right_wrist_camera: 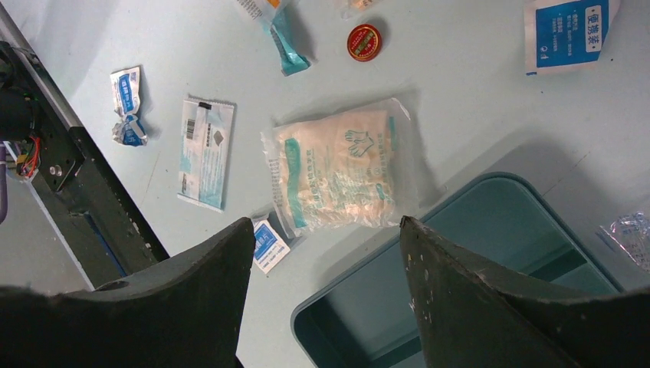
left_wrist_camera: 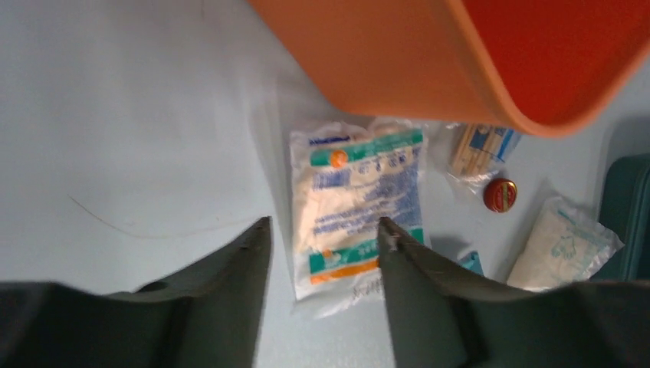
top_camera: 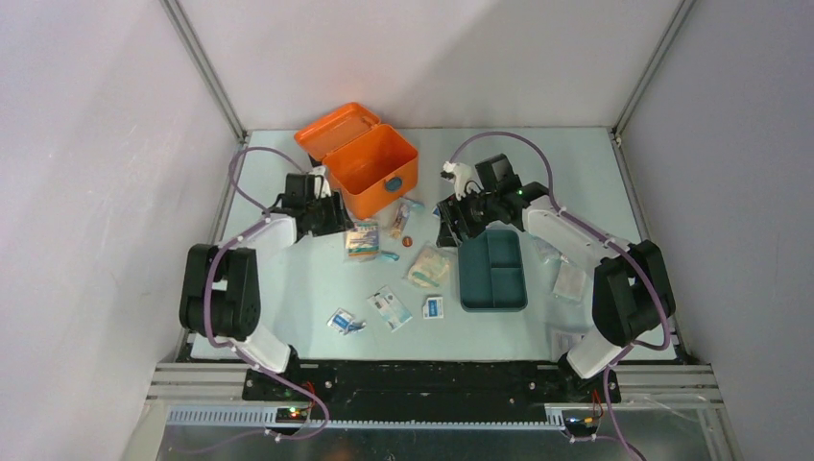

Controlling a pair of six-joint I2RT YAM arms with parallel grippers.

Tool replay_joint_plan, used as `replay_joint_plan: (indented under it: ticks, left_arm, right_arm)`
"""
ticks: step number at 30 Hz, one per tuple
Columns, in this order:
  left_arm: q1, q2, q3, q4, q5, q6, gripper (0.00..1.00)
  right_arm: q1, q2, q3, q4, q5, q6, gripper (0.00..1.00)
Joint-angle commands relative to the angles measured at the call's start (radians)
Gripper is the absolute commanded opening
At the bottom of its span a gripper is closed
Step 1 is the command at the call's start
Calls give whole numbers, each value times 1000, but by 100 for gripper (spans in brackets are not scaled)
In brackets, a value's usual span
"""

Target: Organize the medicine kit

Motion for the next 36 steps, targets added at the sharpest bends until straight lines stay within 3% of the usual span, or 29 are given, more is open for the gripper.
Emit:
replay_joint_plan:
  ticks: [1,4,12,19,26,33,36]
  left_arm:
    - [49,70,16,161,110,13,50]
    - [65,138,59,186,187,-17,46]
    - [66,258,125,187,200,-113,51]
    - [67,282,121,172,195,-152,22]
    - [68,123,3,138,256,-117,1]
    - [56,-226,-36,66,399,-23,0]
    - [48,-295,6,52,457,1,0]
  right_arm:
    - [8,-52,13,26,-18,3,73]
    - [9,-67,12,13,-14,-11,73]
    - [10,-81,12,-10,2,-31,73]
    - [10,-72,13,2,-4,-19,74]
    - [9,-86,12,-5,10,-27,74]
    - [6,-131,12,-56,50,-63,74]
    - [-6,-165,11,-87,66,-84,74]
